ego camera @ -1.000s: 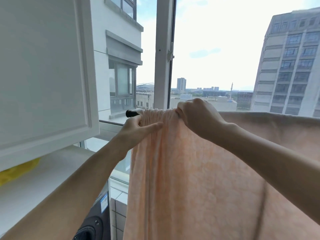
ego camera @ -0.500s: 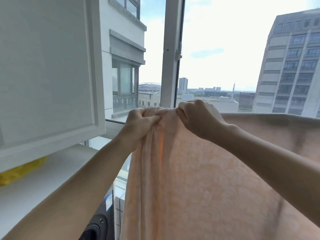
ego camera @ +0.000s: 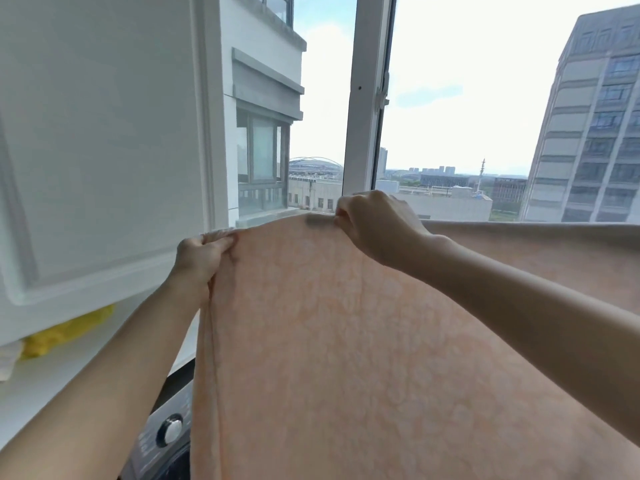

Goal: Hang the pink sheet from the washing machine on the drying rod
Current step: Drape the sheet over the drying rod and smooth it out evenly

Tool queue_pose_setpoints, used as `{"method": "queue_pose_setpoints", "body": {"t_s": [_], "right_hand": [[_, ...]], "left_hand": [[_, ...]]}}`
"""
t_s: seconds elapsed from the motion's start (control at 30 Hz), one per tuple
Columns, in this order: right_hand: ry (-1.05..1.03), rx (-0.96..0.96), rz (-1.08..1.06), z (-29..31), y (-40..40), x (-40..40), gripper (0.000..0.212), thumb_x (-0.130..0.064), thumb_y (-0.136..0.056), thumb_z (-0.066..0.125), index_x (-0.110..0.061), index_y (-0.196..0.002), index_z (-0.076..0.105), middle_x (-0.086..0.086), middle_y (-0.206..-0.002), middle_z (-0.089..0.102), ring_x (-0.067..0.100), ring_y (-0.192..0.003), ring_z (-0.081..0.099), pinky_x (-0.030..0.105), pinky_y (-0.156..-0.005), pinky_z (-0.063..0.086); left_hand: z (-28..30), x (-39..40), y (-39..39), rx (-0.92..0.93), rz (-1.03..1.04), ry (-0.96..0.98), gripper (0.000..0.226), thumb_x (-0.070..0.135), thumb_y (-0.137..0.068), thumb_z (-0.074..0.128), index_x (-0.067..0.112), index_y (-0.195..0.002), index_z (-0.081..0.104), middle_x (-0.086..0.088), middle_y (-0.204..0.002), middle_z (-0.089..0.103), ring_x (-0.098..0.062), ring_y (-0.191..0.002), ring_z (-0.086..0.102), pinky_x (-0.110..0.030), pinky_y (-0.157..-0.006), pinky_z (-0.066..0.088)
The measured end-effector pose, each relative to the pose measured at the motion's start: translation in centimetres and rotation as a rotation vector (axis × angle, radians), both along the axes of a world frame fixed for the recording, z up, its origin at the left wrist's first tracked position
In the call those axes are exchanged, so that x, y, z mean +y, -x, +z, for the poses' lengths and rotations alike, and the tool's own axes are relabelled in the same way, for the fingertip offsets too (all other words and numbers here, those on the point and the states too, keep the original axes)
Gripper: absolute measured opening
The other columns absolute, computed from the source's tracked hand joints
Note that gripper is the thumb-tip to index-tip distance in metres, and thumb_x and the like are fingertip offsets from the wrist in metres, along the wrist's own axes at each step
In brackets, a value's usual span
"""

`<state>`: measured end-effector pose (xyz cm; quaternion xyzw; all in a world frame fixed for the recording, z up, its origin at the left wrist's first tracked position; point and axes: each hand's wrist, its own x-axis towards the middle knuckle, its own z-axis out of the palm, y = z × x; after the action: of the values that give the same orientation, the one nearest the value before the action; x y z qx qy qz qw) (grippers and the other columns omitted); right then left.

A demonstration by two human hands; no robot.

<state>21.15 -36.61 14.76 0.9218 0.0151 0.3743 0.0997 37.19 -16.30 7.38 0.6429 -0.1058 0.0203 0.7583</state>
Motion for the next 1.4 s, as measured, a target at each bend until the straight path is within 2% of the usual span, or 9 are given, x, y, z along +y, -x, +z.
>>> {"method": "queue_pose_setpoints", "body": {"t_s": [0.13, 0.33, 0.6, 0.7, 0.83, 0.93, 1.0, 1.23, 1.4], "right_hand": [[0.014, 0.007, 0.018, -0.6, -1.7, 1.5, 0.026, -0.035, -0.097, 0.053, -0.013, -0.086, 0.06, -0.004, -0.073, 0.058, 0.009, -0.057, 0.053, 0.03, -0.062, 0.05], [0.02, -0.058, -0.011, -1.2, -3.6, 2.2, 0.027, -0.038, -0.097, 0.052, -0.015, -0.094, 0.065, -0.003, -0.085, 0.066, 0.014, -0.069, 0.061, 0.028, -0.063, 0.042], [0.081, -0.041, -0.031, -1.6, -3.8, 2.5, 0.026, -0.036, -0.099, 0.047, -0.016, -0.106, 0.061, 0.001, -0.086, 0.065, 0.021, -0.071, 0.063, 0.034, -0.065, 0.051], [0.118, -0.034, -0.021, -2.0, -3.6, 2.5, 0.025, -0.036, -0.1, 0.044, -0.021, -0.112, 0.061, 0.002, -0.094, 0.064, 0.021, -0.071, 0.063, 0.035, -0.066, 0.052], [0.238, 0.018, -0.034, -2.4, -3.5, 3.1, 0.02, -0.033, -0.096, 0.055, -0.019, -0.106, 0.064, 0.005, -0.112, 0.059, 0.024, -0.096, 0.061, 0.045, -0.082, 0.051], [0.234, 0.085, -0.014, -2.3, -3.6, 3.7, 0.027, -0.028, -0.093, 0.059, -0.015, -0.117, 0.058, 0.008, -0.119, 0.055, 0.028, -0.104, 0.058, 0.048, -0.086, 0.051], [0.097, 0.061, 0.035, -1.5, -3.5, 3.6, 0.029, -0.024, -0.092, 0.061, -0.01, -0.117, 0.057, 0.01, -0.115, 0.054, 0.027, -0.096, 0.061, 0.046, -0.081, 0.055], [-0.113, 0.088, -0.056, 0.2, -2.0, 1.8, 0.031, -0.032, -0.096, 0.053, -0.009, -0.076, 0.058, 0.004, -0.067, 0.058, 0.021, -0.059, 0.06, 0.039, -0.063, 0.056], [-0.157, 0.076, -0.06, 0.5, -0.3, 0.7, 0.024, -0.011, -0.093, 0.047, -0.006, -0.074, 0.06, 0.007, -0.064, 0.059, 0.022, -0.054, 0.059, 0.033, -0.05, 0.051]], "left_hand": [[-2.6, 3.2, -1.4, 0.063, 0.018, -0.086, 0.04, 0.041, -0.083, 0.071, 0.006, -0.102, 0.07, -0.007, -0.099, 0.071, -0.022, -0.089, 0.066, -0.032, -0.084, 0.051], [-7.4, 7.2, -1.6, 0.1, 0.048, -0.259, 0.015, 0.013, -0.094, 0.058, 0.014, -0.096, 0.072, 0.004, -0.086, 0.067, -0.012, -0.079, 0.06, -0.026, -0.074, 0.047], [-12.1, 9.8, -1.8, 0.214, 0.178, -0.454, 0.03, 0.03, -0.089, 0.061, 0.011, -0.065, 0.061, -0.01, -0.075, 0.059, -0.025, -0.071, 0.05, -0.032, -0.067, 0.036], [-13.0, 9.9, -1.8, 0.139, 0.169, -0.543, 0.034, 0.037, -0.065, 0.072, 0.014, -0.05, 0.051, -0.002, -0.06, 0.055, -0.022, -0.064, 0.044, -0.031, -0.062, 0.032], [-11.5, 8.3, -1.2, -0.051, 0.171, -0.55, 0.016, 0.016, -0.082, 0.068, 0.004, -0.071, 0.068, -0.009, -0.073, 0.067, -0.021, -0.07, 0.055, -0.03, -0.065, 0.043], [-10.7, 7.3, -1.2, -0.106, 0.166, -0.609, 0.021, 0.015, -0.082, 0.067, 0.007, -0.064, 0.061, -0.007, -0.064, 0.061, -0.02, -0.066, 0.052, -0.03, -0.063, 0.041], [-10.7, 7.1, -1.0, -0.103, 0.154, -0.76, 0.031, 0.014, -0.082, 0.065, 0.013, -0.056, 0.048, -0.002, -0.058, 0.052, -0.019, -0.061, 0.046, -0.029, -0.058, 0.035], [-11.6, 6.5, 0.3, -0.112, 0.021, -1.304, 0.008, 0.023, -0.074, 0.065, 0.015, -0.075, 0.062, -0.008, -0.085, 0.07, -0.024, -0.074, 0.059, -0.028, -0.066, 0.048], [-8.8, 2.8, 2.0, -0.242, -0.197, -0.928, 0.014, 0.03, -0.091, 0.064, 0.019, -0.1, 0.063, 0.0, -0.094, 0.069, -0.014, -0.083, 0.065, -0.025, -0.075, 0.051]]}}
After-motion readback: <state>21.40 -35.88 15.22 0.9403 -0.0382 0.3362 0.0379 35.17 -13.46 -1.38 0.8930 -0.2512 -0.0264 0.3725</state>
